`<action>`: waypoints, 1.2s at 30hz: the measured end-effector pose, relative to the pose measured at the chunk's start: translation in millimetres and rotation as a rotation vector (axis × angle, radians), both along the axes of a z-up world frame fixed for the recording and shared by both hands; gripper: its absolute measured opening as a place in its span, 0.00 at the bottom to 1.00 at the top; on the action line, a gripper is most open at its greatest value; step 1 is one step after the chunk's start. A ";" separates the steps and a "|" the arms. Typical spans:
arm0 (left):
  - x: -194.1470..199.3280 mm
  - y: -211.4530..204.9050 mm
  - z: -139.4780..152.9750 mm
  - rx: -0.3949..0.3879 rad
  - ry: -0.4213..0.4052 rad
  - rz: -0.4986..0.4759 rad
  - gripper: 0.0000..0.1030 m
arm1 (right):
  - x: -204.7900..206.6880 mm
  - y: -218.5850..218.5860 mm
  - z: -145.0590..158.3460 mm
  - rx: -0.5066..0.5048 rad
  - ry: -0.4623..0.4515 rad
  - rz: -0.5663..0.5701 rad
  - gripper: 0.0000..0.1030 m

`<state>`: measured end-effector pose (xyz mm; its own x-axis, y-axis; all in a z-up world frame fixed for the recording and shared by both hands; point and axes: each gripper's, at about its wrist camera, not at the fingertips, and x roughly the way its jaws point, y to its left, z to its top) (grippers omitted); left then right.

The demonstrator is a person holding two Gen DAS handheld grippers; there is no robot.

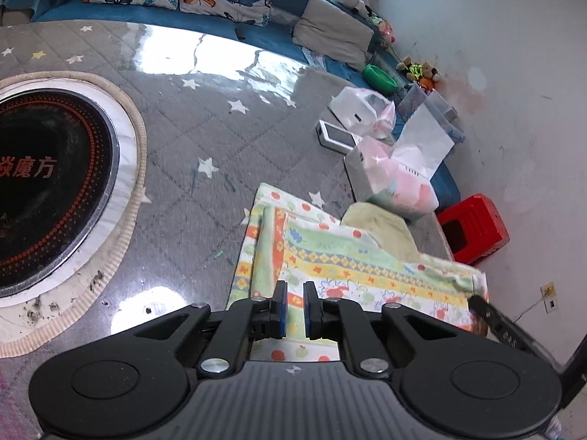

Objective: Fold clothes

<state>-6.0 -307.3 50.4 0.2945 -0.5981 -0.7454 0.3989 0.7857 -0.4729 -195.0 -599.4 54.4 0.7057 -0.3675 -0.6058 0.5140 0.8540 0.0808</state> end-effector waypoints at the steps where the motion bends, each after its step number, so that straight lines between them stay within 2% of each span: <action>1: 0.1 0.1 -1.4 0.005 0.006 0.000 0.09 | 2.3 -1.3 -1.2 -0.002 0.005 -0.001 0.08; 4: -1.6 1.0 -5.1 0.018 0.010 -0.002 0.10 | 9.2 -2.9 -6.5 -0.009 0.035 -0.003 0.10; 9: -6.5 1.4 -6.5 0.047 -0.009 -0.013 0.13 | 6.2 4.3 -4.8 -0.035 0.050 0.016 0.24; 11: -9.9 0.6 -4.6 0.058 -0.027 -0.025 0.14 | 2.5 11.4 -1.4 -0.038 0.047 0.043 0.37; 14: -17.2 0.2 -0.8 0.063 -0.056 -0.044 0.25 | -3.8 31.7 3.4 -0.045 0.042 0.103 0.55; 15: -20.7 -0.3 0.8 0.065 -0.070 -0.051 0.31 | -4.0 39.1 3.8 -0.043 0.044 0.126 0.58; 17: -27.1 -2.4 2.7 0.072 -0.090 -0.068 0.33 | -4.4 53.8 3.5 -0.038 0.043 0.166 0.71; 19: -33.5 -5.0 3.4 0.075 -0.102 -0.091 0.37 | -1.1 66.2 1.5 -0.032 0.040 0.189 0.78; 21: -38.6 -7.7 2.7 0.082 -0.110 -0.106 0.45 | 2.2 78.7 -0.4 -0.026 0.037 0.213 0.81; 29: -43.3 -7.3 -7.4 0.105 -0.094 -0.114 0.46 | 20.9 120.3 -9.1 -0.028 0.033 0.279 0.95; 36: -43.9 -5.9 -15.2 0.122 -0.092 -0.121 0.48 | 32.8 132.4 -30.4 -0.076 0.125 0.276 1.00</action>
<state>-50.0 -313.2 35.3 0.2963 -0.5403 -0.7876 0.5311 0.7785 -0.3343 -162.2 -467.0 24.0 0.7070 -0.2196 -0.6722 0.2637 0.9639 -0.0375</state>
